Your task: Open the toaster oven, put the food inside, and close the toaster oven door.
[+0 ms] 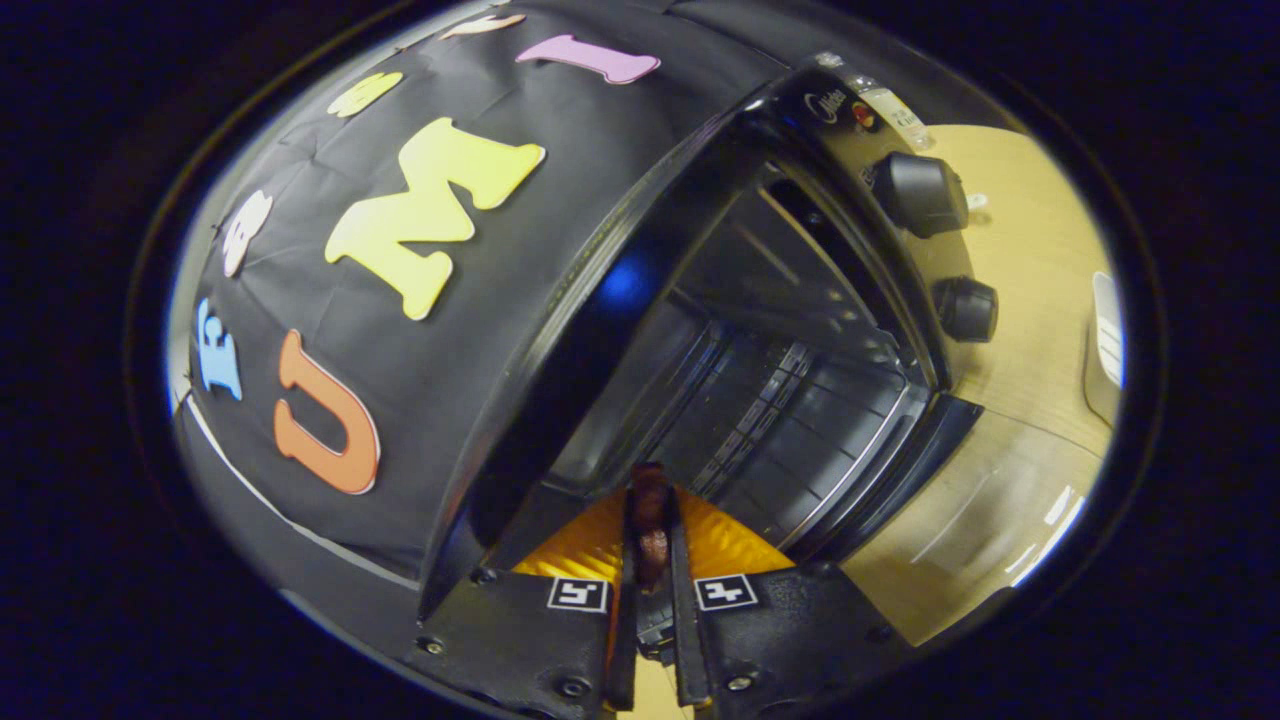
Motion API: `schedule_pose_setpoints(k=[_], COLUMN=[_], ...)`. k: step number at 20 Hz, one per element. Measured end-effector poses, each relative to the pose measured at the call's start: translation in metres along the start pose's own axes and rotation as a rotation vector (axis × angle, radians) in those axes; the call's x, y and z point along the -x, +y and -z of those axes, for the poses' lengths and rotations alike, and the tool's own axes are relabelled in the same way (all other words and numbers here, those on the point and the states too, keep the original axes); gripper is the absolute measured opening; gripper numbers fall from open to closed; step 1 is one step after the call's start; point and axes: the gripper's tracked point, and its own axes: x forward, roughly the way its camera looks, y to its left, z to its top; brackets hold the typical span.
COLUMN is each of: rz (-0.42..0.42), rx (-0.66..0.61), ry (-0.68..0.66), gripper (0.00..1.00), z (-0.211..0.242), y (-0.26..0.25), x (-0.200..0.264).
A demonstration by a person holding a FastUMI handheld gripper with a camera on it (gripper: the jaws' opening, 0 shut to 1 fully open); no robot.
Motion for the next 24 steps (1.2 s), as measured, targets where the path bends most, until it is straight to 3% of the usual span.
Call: schedule_pose_setpoints(k=[3,6,9,12,15,19,24], rz=[0.038,0.074,0.100,0.110,0.113,0.093,0.052], rx=[0.072,0.187,0.338,0.435,0.494,0.579,0.829], ry=[-0.017,-0.028,-0.015,-0.052,-0.028,0.008,0.078], gripper=[0.26,0.47,0.77,0.80,0.95,0.95,0.96], z=[-0.006,-0.014,-0.015,-0.026,-0.025,-0.025,-0.020], y=[-0.008,-0.017,-0.024,-0.023,-0.026,-0.023,-0.015], x=[0.002,0.004,0.007,0.019,0.033,0.069,0.134])
